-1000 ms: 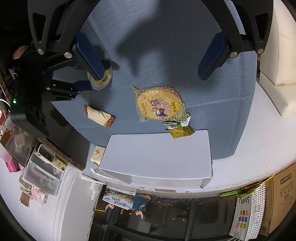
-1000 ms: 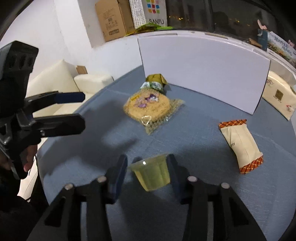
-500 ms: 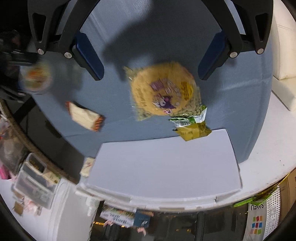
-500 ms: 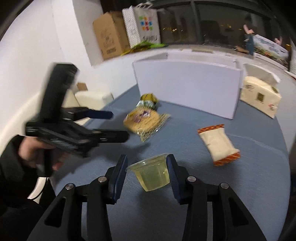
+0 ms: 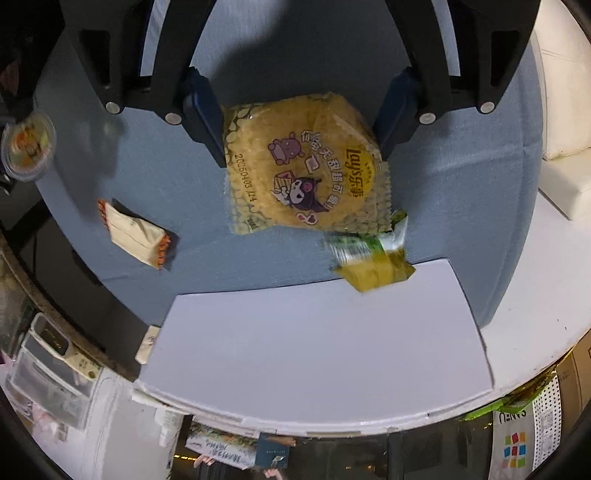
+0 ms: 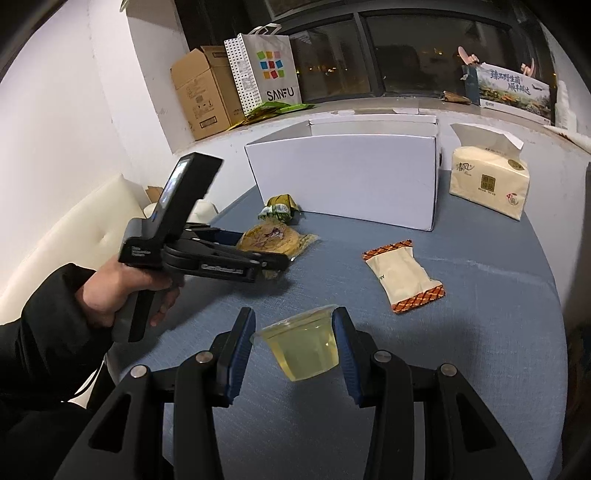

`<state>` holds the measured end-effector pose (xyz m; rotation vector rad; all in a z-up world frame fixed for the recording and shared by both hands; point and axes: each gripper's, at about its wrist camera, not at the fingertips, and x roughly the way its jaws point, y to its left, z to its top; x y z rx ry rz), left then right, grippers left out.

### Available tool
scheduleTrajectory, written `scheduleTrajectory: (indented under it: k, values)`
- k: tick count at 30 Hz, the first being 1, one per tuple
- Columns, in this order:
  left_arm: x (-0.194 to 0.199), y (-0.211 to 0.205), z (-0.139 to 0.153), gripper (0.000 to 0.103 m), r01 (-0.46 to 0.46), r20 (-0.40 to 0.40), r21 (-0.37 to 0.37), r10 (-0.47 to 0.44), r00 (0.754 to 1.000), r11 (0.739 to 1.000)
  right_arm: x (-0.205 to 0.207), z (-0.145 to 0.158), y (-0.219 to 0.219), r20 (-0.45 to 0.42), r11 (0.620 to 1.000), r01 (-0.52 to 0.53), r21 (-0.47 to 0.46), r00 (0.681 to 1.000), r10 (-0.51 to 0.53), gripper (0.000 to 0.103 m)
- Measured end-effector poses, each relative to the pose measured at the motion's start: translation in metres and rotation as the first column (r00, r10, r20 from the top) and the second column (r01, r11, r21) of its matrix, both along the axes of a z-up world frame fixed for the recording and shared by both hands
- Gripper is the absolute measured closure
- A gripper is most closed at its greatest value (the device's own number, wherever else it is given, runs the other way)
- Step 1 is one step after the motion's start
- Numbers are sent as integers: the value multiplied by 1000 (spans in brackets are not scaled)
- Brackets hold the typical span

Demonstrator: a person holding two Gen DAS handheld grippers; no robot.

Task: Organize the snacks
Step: 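Grasp the round yellow cookie bag with the left gripper, then drop the cookie bag into the box with the left gripper while the right drops the jelly cup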

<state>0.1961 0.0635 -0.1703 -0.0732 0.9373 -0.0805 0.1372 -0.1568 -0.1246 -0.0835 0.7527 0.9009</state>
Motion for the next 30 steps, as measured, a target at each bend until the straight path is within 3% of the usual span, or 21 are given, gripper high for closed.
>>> scheduleTrajectory:
  k: [7,12,16,19,23,28,30]
  values:
    - [-54,1,52,25,13,178,-30,-7,984,999,2,6,-2,9,1000,4,25,1000,-4,56]
    - [-68,20,112,25,12,344,-97,22,939,995,19,31,-3,13,995,12,100,1000,-13,56]
    - [-44,42,151,25,8,421,-114,41,906,993,50,76,8,71,988,7,152,997,-18,56]
    - [-3,58,170,25,4,419,-141,56,906,990,83,103,19,76,984,26,175,996,-40,56]
    - [64,72,169,25,-20,365,-123,64,929,992,145,126,39,48,979,93,179,993,-104,56]
    - [131,85,151,25,-46,294,-85,69,953,995,211,125,64,18,981,154,120,987,-157,56]
    - [149,90,144,16,-41,276,-109,70,959,993,228,119,71,6,981,171,93,985,-172,56]
